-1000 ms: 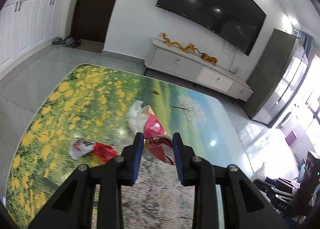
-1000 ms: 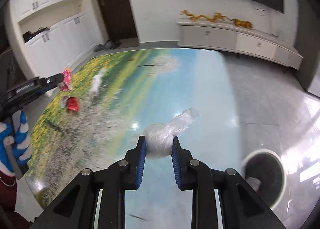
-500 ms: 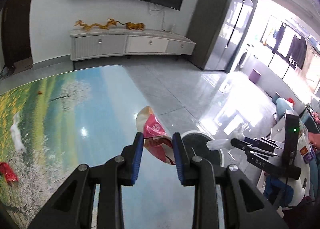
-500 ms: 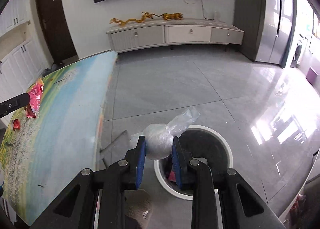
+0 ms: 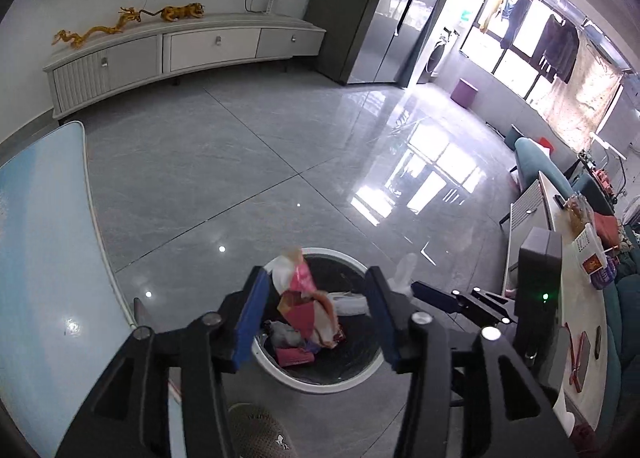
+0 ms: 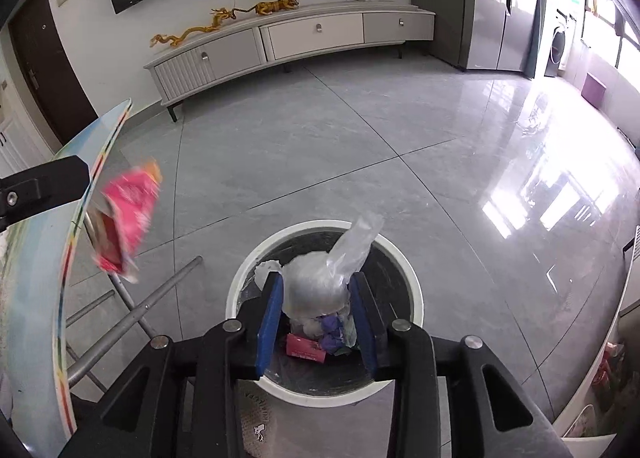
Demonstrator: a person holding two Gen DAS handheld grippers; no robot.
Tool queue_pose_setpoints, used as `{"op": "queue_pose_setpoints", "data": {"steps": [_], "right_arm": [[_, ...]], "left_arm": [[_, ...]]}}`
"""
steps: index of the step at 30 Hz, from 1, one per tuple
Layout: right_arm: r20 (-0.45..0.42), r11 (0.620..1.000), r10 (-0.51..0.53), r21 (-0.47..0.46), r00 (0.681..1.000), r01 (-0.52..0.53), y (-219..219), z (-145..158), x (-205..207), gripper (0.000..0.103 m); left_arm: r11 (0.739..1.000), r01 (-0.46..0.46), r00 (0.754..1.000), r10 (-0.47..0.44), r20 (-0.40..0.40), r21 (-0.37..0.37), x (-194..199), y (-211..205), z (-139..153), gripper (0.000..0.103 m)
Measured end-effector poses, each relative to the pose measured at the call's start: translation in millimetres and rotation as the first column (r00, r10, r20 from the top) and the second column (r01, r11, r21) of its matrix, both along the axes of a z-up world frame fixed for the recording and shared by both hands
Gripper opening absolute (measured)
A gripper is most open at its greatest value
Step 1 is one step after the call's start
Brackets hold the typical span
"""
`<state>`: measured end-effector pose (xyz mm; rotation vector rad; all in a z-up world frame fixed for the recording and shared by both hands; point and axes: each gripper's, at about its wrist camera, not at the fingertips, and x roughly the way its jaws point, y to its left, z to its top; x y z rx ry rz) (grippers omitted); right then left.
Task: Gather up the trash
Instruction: 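Carry both items over the bin and open both tools to drop them, then move both tools back to the last trash on the table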
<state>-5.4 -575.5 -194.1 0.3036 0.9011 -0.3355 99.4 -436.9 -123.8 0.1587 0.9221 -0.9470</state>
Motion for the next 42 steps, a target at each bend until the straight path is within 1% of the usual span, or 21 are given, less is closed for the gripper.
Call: {"op": "queue_pose_setpoints", "data": {"steps": [1, 3, 6, 8, 11, 14, 17, 22, 24, 25, 31, 37, 42], "right_arm": [[-0.003, 1.000, -0.005, -0.001, 1.000, 0.005, 0.3, -1.2, -0.2, 0.043], [-0.011, 1.000, -0.012, -0.007, 1.000, 0.012, -1.6, -3.4, -0.1, 0.048], [-0.016, 1.000, -0.012, -0.006, 1.000, 0.012, -4.0, -5.0, 0.4, 0.048], [-0.013, 1.000, -0.011, -0.004, 1.000, 0.011, -3.2, -4.4, -1.0, 0.048], [-0.001, 1.000, 0.002, -0.013, 1.000, -0.002, 4.0, 2.9, -4.8, 0.048], [0.015, 0.999, 0.024, -0.032, 1.000, -0.023, 14.2, 14.3, -5.2, 0.048], [0.041, 0.997, 0.055, -0.054, 0.998, -0.053, 27.8, 29.4, -8.5, 0.048], [0.079, 0.989, 0.130, -0.086, 0.988, -0.123, 60.2, 55.9, -7.3, 0.048], [0.093, 0.983, 0.163, -0.096, 0.982, -0.154, 76.2, 65.1, -4.3, 0.048], [0.101, 0.981, 0.178, -0.098, 0.979, -0.168, 84.7, 69.9, -3.0, 0.049], [0.131, 0.958, 0.270, -0.131, 0.954, -0.253, 137.2, 91.8, 3.2, 0.049], [0.126, 0.928, 0.354, -0.171, 0.927, -0.331, 185.7, 106.5, 10.0, 0.052], [0.121, 0.903, 0.408, -0.197, 0.905, -0.381, 221.6, 115.6, 13.6, 0.053]], "left_arm": [[1.000, -0.003, 1.000, 0.003, 0.007, -0.001, -0.7, -2.5, 0.4, 0.059], [1.000, 0.002, 1.000, -0.002, 0.002, 0.003, -0.6, -5.3, -0.2, 0.059], [1.000, -0.003, 1.000, 0.003, 0.004, 0.006, -1.0, -1.7, 0.7, 0.059], [1.000, -0.014, 1.000, 0.014, 0.021, 0.016, 1.4, 8.2, 3.5, 0.059], [0.998, -0.053, 0.996, 0.050, 0.076, 0.030, -2.2, 24.2, 11.6, 0.059], [0.993, -0.112, 0.984, 0.108, 0.140, 0.027, -4.4, 49.2, 23.6, 0.059], [0.981, -0.192, 0.960, 0.183, 0.211, 0.023, -4.5, 81.5, 33.7, 0.059], [0.943, -0.332, 0.908, 0.321, 0.271, -0.003, -0.2, 146.4, 47.7, 0.060], [0.927, -0.374, 0.887, 0.362, 0.285, -0.013, -1.6, 170.0, 52.8, 0.066], [0.919, -0.394, 0.876, 0.383, 0.293, -0.023, -3.1, 181.4, 56.3, 0.067], [0.880, -0.471, 0.819, 0.460, 0.343, -0.054, -13.7, 243.5, 70.3, 0.069], [0.840, -0.533, 0.772, 0.533, 0.346, -0.104, -22.4, 291.8, 82.5, 0.069], [0.809, -0.572, 0.737, 0.578, 0.350, -0.134, -29.6, 325.5, 86.3, 0.073]]}}
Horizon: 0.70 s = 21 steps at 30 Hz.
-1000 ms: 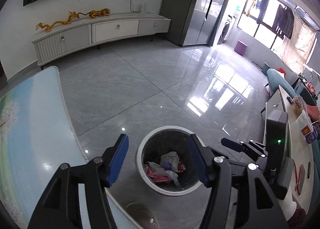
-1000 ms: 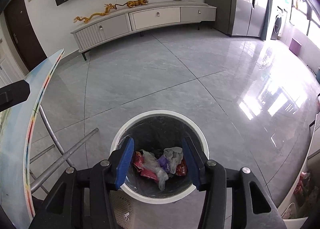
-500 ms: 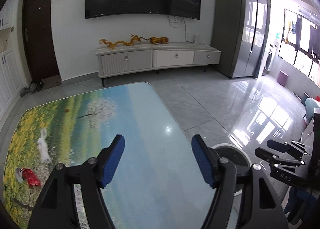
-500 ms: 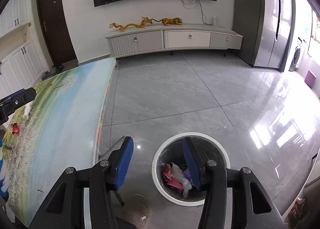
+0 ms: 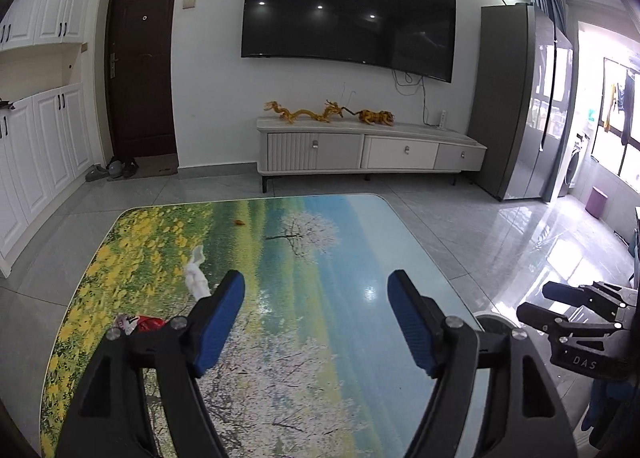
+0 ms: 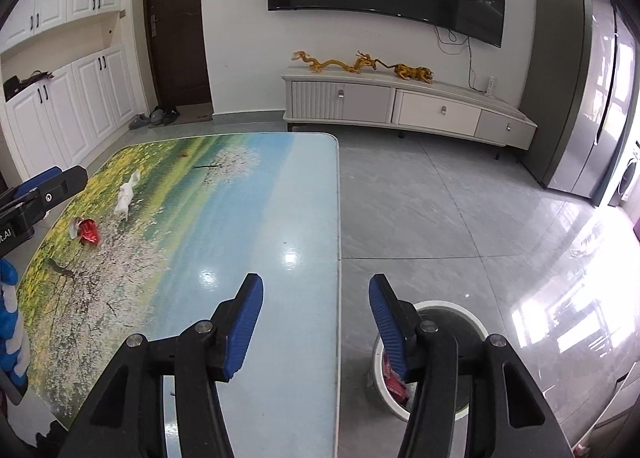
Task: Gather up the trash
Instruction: 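Move both tools back to the last trash on the table, then grasp the red snack bag with the left tool while the right tool grasps the white tissue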
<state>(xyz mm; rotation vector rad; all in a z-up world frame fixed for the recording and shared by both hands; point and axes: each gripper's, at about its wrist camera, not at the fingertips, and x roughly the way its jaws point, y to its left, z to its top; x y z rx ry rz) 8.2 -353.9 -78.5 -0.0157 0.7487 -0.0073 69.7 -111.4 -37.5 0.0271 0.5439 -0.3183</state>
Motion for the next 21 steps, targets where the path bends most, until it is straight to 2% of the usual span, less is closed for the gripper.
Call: {"op": "queue_pose_setpoints", "data": {"steps": [10, 16, 21], "right_arm": [[-0.013, 0.995, 0.088, -0.037, 0.996, -0.088, 59.3, 4.5, 9.2, 0.055], [-0.044, 0.989, 0.140, -0.037, 0.989, -0.142, 87.5, -5.6, 25.1, 0.056], [-0.066, 0.981, 0.192, -0.023, 0.979, -0.193, 105.8, -16.6, 42.4, 0.056]], "left_arm": [[0.996, -0.073, 0.997, 0.072, -0.022, -0.045, -2.8, 54.0, -7.1, 0.074], [0.989, -0.144, 0.986, 0.141, -0.094, -0.031, 5.9, 95.6, -35.8, 0.074], [0.977, -0.209, 0.962, 0.198, -0.186, -0.041, 19.1, 134.4, -68.2, 0.075]]}}
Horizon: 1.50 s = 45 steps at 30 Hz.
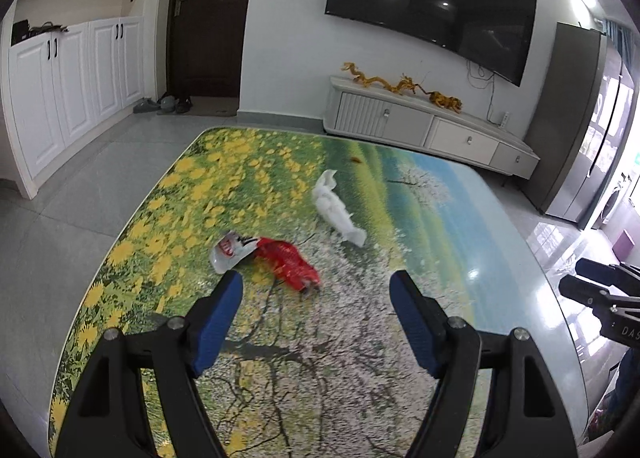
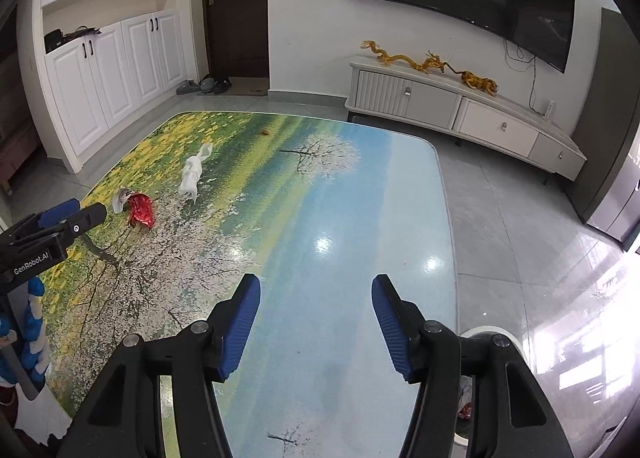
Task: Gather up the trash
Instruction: 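Grasp the red snack bag with the left tool while the right tool grasps the white tissue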
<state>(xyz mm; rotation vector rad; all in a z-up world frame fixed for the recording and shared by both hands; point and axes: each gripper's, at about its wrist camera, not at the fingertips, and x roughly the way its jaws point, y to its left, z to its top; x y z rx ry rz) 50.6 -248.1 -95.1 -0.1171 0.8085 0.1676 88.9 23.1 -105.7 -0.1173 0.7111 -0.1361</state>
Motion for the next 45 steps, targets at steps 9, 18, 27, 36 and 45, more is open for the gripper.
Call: {"op": "queue_pose_setpoints", "data": {"steps": [9, 18, 27, 36, 45], "right_arm": [[-0.043, 0.996, 0.080, 0.031, 0.996, -0.079, 21.1, -21.8, 40.9, 0.056], [-0.054, 0.986, 0.153, 0.067, 0.987, -0.149, 40.8, -28.4, 86.7, 0.056], [-0.073, 0.963, 0.247, 0.126, 0.966, -0.237, 92.4, -40.3, 131.2, 0.056], [-0.130, 0.942, 0.298, 0.201, 0.946, -0.269, 141.4, -58.8, 174.7, 0.056], [-0.157, 0.945, 0.305, 0.172, 0.940, -0.278, 155.1, -72.0, 177.2, 0.017]], "left_arm": [[0.993, -0.009, 0.989, -0.009, -0.146, -0.122, 44.3, 18.5, -39.8, 0.075], [0.997, -0.055, 0.985, 0.045, -0.166, -0.058, 83.0, 11.8, -53.7, 0.071], [0.998, -0.055, 0.987, 0.051, -0.154, -0.017, 86.6, 24.1, -54.8, 0.035], [0.991, -0.041, 0.988, 0.022, -0.151, -0.124, 82.2, 40.9, -57.2, 0.027], [0.987, -0.039, 0.988, 0.015, -0.151, -0.157, 82.3, 43.4, -57.9, 0.026]]}}
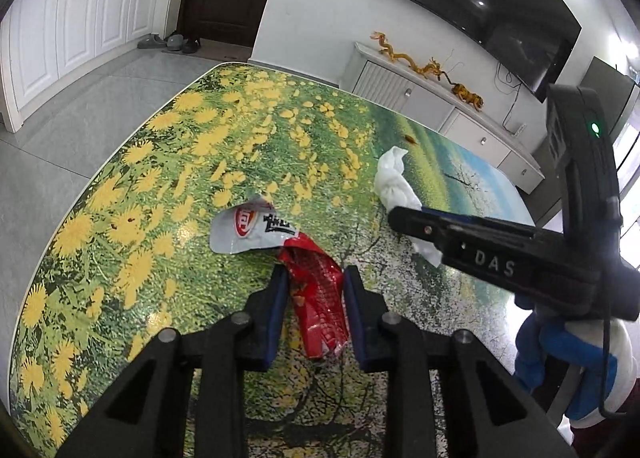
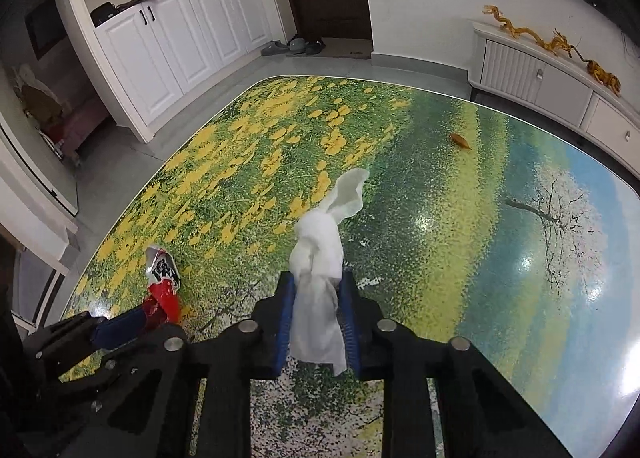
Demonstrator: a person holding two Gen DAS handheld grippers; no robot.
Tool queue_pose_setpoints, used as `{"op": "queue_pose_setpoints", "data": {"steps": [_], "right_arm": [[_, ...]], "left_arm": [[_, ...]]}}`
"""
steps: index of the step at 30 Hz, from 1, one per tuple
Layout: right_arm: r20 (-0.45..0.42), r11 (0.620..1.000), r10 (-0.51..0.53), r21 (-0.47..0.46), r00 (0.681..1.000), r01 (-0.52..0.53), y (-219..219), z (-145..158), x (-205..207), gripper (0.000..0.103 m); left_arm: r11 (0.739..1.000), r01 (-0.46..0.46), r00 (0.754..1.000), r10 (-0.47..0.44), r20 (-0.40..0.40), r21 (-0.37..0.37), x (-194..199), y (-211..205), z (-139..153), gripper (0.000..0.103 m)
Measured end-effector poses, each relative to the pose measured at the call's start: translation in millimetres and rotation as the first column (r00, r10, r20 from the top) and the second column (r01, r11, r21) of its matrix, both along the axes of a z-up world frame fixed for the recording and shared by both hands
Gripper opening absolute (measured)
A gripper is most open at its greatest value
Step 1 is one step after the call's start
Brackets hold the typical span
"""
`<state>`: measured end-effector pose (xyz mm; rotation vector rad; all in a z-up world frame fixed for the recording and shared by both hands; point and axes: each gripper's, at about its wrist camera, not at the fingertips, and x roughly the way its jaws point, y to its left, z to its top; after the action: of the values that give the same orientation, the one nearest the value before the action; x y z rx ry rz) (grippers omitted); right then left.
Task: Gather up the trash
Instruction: 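Grasp the red snack bag with the left tool while the right tool grasps the white tissue, then carry the red bag and tissue over the bin and open both tools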
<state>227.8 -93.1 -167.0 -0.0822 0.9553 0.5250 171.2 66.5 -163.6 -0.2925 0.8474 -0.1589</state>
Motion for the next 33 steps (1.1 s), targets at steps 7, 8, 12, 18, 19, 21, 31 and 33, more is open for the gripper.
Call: {"op": "queue_pose_setpoints", "data": {"steps": [7, 8, 12, 18, 19, 21, 31, 33], "right_arm": [[0.046, 1.000, -0.020, 0.023, 0.999, 0.019, -29.8, 17.4, -42.4, 0.011], [0.052, 1.000, -0.023, 0.023, 0.998, 0.022, -36.5, 20.7, -50.8, 0.011], [0.082, 0.999, -0.054, 0.009, 0.995, 0.053, -70.3, 33.8, -89.9, 0.011], [0.109, 0.987, -0.145, -0.051, 0.983, 0.151, -131.9, 43.2, -142.2, 0.011], [0.111, 0.982, -0.173, -0.051, 0.979, 0.180, -145.8, 44.1, -151.7, 0.011], [0.115, 0.973, -0.221, -0.044, 0.968, 0.227, -168.1, 45.5, -167.5, 0.011], [0.140, 0.897, -0.435, -0.015, 0.890, 0.441, -273.4, 48.3, -229.8, 0.011], [0.141, 0.872, -0.484, -0.002, 0.864, 0.489, -299.1, 47.6, -239.2, 0.011]], "left_arm": [[1.000, -0.017, 1.000, 0.017, 0.015, 0.025, -9.0, -2.4, 2.4, 0.024], [0.999, -0.015, 1.000, 0.014, 0.023, 0.038, -13.5, -4.6, 4.0, 0.024], [0.998, 0.009, 0.999, -0.011, 0.034, 0.067, -32.3, -15.9, 8.5, 0.022], [0.993, 0.069, 0.992, -0.078, 0.098, 0.100, -62.0, -43.4, 35.1, 0.022], [0.991, 0.079, 0.990, -0.091, 0.110, 0.110, -65.6, -48.9, 39.7, 0.022], [0.986, 0.104, 0.984, -0.122, 0.134, 0.130, -74.8, -61.5, 48.7, 0.022], [0.939, 0.304, 0.932, -0.328, 0.155, 0.159, -90.6, -145.6, 79.9, 0.022], [0.917, 0.362, 0.909, -0.387, 0.155, 0.165, -91.4, -172.4, 85.6, 0.022]]}}
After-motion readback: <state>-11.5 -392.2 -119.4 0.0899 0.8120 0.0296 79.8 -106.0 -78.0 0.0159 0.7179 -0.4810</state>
